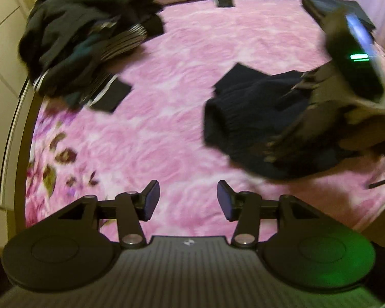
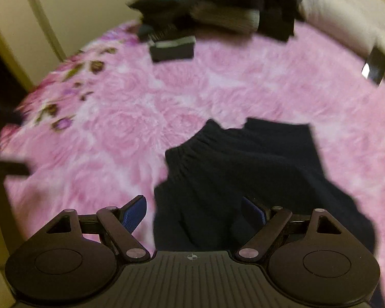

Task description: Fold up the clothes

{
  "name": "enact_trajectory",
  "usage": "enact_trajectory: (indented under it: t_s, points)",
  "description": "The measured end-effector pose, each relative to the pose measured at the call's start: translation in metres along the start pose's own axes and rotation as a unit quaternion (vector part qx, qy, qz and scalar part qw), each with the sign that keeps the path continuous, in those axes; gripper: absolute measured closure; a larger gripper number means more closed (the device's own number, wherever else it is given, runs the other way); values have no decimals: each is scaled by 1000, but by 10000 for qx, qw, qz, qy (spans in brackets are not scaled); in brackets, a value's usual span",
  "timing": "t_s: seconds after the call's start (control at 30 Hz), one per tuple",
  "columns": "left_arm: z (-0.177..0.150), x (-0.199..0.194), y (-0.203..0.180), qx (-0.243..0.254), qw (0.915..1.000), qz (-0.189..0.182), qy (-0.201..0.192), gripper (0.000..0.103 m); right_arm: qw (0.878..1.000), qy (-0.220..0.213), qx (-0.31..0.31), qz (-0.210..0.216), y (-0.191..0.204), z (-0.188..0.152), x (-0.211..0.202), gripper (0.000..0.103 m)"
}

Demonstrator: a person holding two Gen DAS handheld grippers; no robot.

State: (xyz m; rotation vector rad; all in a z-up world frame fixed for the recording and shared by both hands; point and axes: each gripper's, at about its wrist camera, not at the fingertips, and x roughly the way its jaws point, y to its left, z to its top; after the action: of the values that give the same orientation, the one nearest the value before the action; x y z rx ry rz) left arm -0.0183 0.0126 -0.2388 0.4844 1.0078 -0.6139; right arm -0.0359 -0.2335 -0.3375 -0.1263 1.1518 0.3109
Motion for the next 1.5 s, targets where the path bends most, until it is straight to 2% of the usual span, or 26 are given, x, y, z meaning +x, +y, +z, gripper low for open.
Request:
enact_trajectory:
  t_s: [0.07, 0.13, 0.17, 0.2, 0.23, 0.27, 0.37, 0.47, 0.6, 0.63, 0.7, 0.73, 0.77, 0.97, 1.13, 1.23, 1.3, 1.37, 1.4, 1.5]
  points:
    - [-6, 9, 15, -100, 9999, 17, 44, 58, 9991, 322, 3, -282, 7, 12, 34, 19]
    - [-10, 18, 25, -163, 9998, -1, 79, 58, 9977, 424, -200, -496, 10, 15, 49, 22]
    - [-9, 22, 30, -203, 9998, -35, 77, 58, 9974, 419, -227, -534, 9, 16, 48, 37]
    - [-9, 25, 34, -242, 9997, -69, 74, 58, 9979, 402, -152, -490, 3, 16, 43, 45]
    - [-7, 29, 37, -294, 9995, -134, 66, 58, 9982, 390, -68, -456, -2, 17, 37, 74]
    - [-4, 33, 39, -355, 9991, -235, 54, 57, 9982, 390, 80, -453, -10, 17, 30, 83]
    - [14, 49, 34, -429, 9974, -586, -30, 54, 9968, 232, 725, -249, -47, 11, -11, 87]
    - [39, 68, 20, -302, 9944, -994, -195, 51, 9937, -85, 1087, -242, -77, 1, -61, 87]
    - [75, 89, -12, -73, 9850, -1675, -413, 43, 9895, -275, 1371, -360, -102, -12, -110, 87]
    - [82, 92, -21, 47, 9831, -1770, -463, 44, 9885, -299, 1429, -403, -107, -15, -120, 87]
    - [95, 94, -39, 274, 9794, -1922, -558, 53, 9861, -340, 1553, -478, -113, -21, -135, 87]
    - [99, 93, -46, 373, 9782, -1952, -597, 73, 9850, -362, 1612, -506, -115, -24, -141, 87]
    - [103, 90, -51, 462, 9778, -1941, -644, 85, 9843, -378, 1648, -511, -116, -27, -147, 87]
    - [120, 35, -42, 788, 9734, -1810, -1159, 88, 9834, -635, 1664, -337, -104, -35, -185, 87]
    - [136, -28, -12, 1144, 9637, -1520, -1874, 88, 9875, -1074, 1154, -6, -64, -29, -217, 87]
    - [146, -50, -2, 1344, 9612, -1448, -1924, 88, 9869, -1341, 898, 44, -39, -29, -223, 86]
    - [152, -56, -2, 1487, 9609, -1439, -1840, 88, 9841, -1457, 1010, 23, -32, -32, -218, 79]
    - [157, -57, -6, 1599, 9616, -1398, -1740, 89, 9802, -1512, 1276, -77, -27, -36, -210, 43]
    - [160, -56, -6, 1607, 9625, -1377, -1698, 89, 9788, -1541, 1347, -113, -24, -40, -206, 37]
    - [165, -53, -8, 1576, 9655, -1356, -1569, 89, 9764, -1552, 1502, -53, -12, -48, -195, 35]
